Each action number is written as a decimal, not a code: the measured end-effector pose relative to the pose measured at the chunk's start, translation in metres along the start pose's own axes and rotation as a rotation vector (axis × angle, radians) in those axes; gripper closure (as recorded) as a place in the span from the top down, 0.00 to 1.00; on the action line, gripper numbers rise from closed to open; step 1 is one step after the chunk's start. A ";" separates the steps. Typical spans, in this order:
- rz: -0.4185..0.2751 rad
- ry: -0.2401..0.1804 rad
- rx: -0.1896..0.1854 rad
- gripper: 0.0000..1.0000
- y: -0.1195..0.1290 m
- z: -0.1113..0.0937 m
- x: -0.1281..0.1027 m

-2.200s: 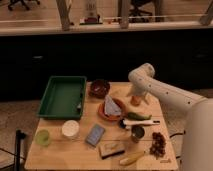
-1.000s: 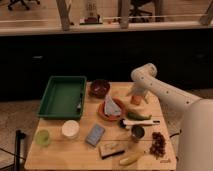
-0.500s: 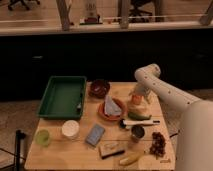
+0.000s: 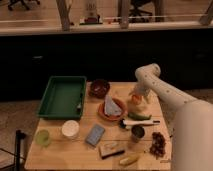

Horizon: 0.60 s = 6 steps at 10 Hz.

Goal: Place apple in paper cup

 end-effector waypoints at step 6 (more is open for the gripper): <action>-0.019 0.003 0.032 0.04 -0.008 0.001 -0.005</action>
